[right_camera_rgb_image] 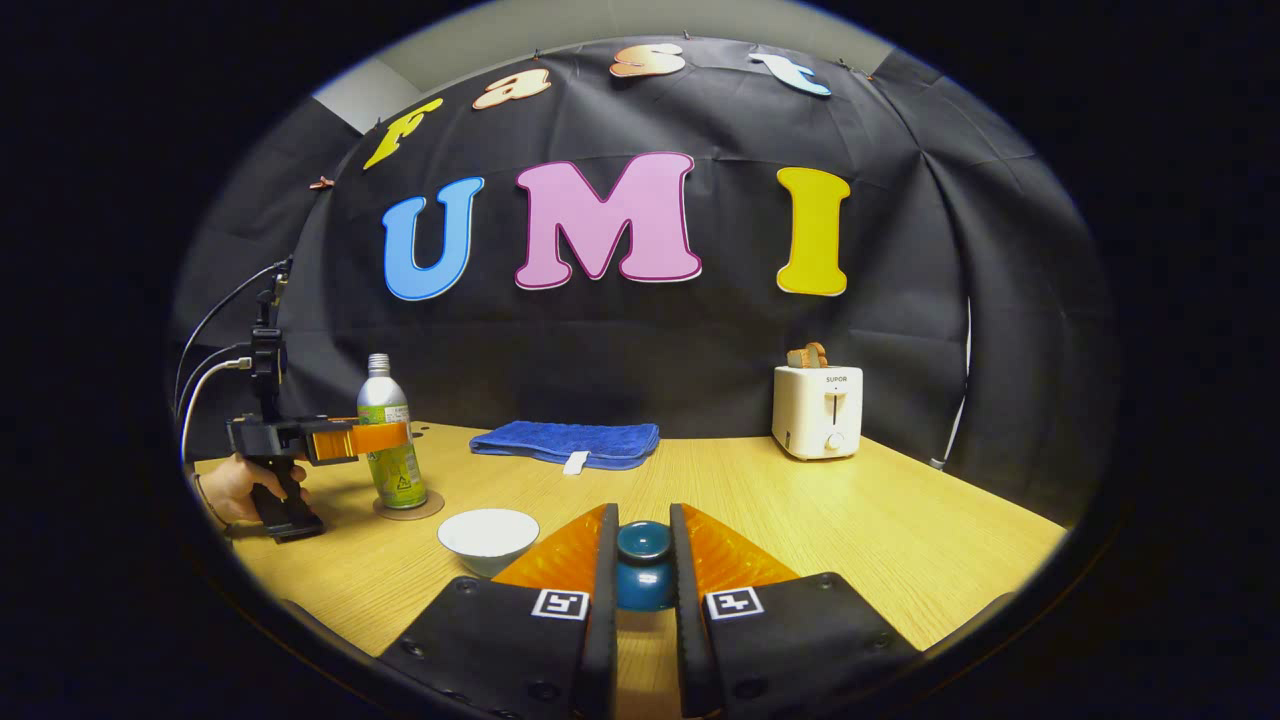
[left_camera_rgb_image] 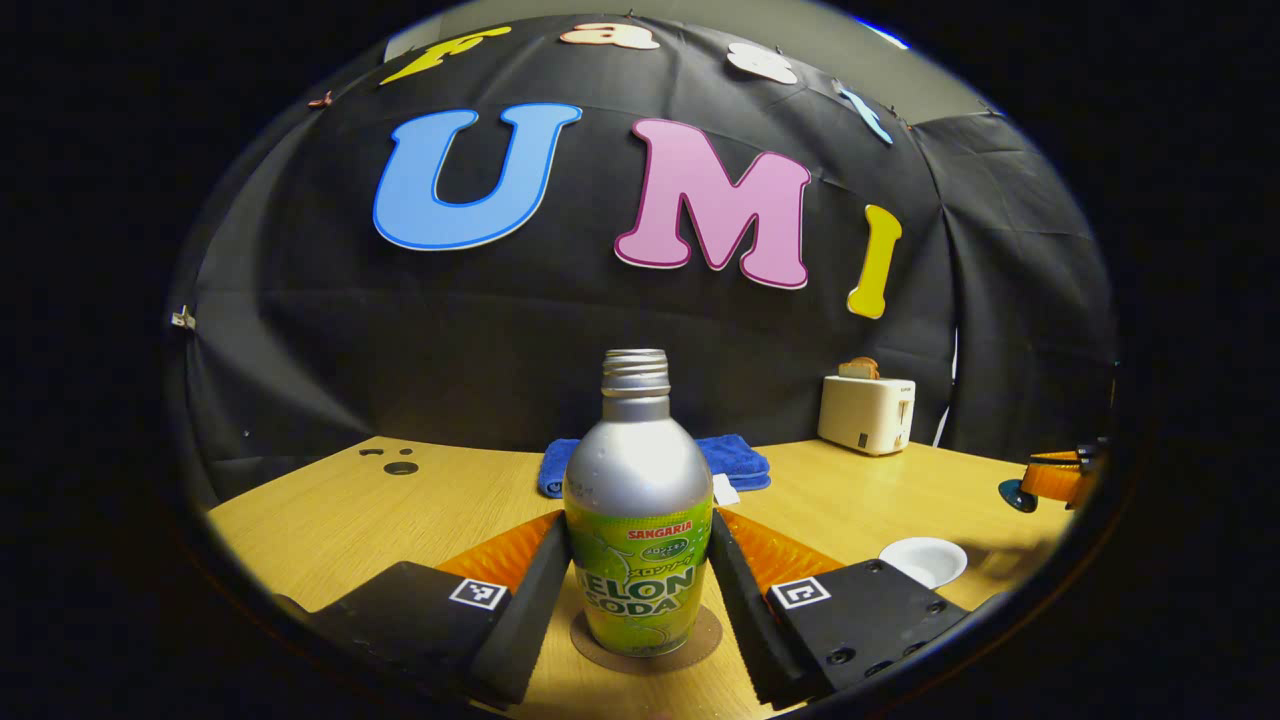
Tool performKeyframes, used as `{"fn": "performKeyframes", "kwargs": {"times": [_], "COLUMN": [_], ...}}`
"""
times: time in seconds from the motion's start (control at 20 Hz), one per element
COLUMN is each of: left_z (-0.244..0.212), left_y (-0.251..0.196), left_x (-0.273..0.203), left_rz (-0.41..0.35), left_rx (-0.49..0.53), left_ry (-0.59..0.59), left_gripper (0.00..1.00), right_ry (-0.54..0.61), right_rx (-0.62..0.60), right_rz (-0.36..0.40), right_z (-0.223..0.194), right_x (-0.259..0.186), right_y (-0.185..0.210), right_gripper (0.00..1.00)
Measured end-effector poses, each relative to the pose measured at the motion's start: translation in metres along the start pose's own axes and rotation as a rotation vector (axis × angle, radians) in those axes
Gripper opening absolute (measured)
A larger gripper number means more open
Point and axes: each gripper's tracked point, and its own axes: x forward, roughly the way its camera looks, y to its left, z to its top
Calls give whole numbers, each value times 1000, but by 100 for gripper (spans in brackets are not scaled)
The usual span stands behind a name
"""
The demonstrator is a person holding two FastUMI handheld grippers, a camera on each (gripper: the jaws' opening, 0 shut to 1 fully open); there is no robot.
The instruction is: Open the teacup lid with one hand, grasp the water bottle and pour water into the teacup with the other hand; after pouring, place the water bottle on the coaster and then close the teacup lid.
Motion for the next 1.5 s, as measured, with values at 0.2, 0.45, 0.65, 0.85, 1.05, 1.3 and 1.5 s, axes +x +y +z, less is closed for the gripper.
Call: {"fn": "performKeyframes", "kwargs": {"times": [0.2,0.45,0.65,0.85,1.05,1.3,1.5], "left_z": [-14,-15,-4,-1,-2,-2,-1], "left_y": [7,2,3,11,23,21,21], "left_x": [-1,-24,-69,-107,-123,-123,-124], "left_rz": [53,65,105,142,176,179,180], "left_rx": [33,97,138,103,48,52,52], "left_ry": [70,92,22,-25,-28,-24,-24], "left_gripper": [89,98,97,97,96,97,97], "right_ry": [0,0,1,4,9,26,146], "right_rx": [0,0,2,4,5,3,-16], "right_rz": [0,1,43,131,225,326,320], "right_z": [0,0,0,-1,-4,-8,-29], "right_x": [0,0,1,11,28,45,60], "right_y": [0,0,12,44,78,118,122], "right_gripper": [28,28,28,28,28,28,28]}}
